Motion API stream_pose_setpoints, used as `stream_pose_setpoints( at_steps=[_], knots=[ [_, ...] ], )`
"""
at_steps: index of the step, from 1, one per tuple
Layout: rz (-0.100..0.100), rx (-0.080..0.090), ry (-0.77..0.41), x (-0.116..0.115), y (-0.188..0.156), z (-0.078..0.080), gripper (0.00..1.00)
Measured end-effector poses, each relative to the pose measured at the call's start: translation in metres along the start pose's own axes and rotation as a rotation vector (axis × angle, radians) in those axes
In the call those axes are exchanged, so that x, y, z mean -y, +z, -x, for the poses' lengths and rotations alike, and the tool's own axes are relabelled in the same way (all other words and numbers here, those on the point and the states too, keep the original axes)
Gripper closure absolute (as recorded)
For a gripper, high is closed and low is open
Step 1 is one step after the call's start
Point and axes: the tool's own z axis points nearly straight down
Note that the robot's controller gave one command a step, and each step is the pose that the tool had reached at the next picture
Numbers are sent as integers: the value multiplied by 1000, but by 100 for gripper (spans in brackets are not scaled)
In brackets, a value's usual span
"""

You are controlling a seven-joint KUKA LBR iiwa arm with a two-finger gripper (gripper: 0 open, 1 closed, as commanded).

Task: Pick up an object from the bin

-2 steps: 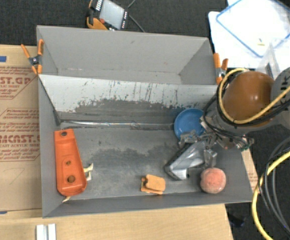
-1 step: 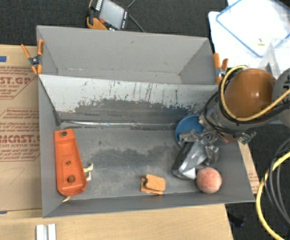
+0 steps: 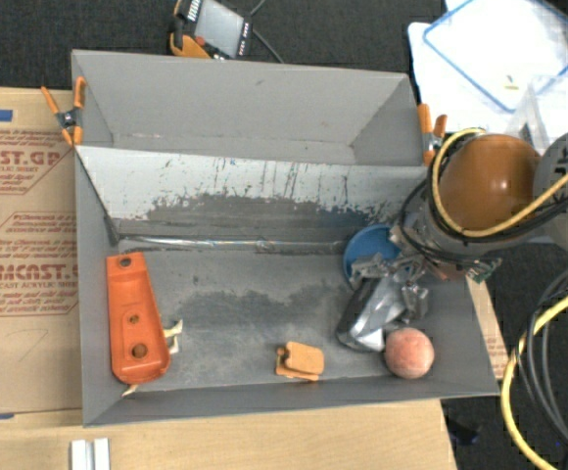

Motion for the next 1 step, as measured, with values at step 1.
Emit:
stream_pose_setpoints(
  at_steps=[1],
  knots=[
    [3, -3, 5, 11, -109, 11, 100]
  ],
)
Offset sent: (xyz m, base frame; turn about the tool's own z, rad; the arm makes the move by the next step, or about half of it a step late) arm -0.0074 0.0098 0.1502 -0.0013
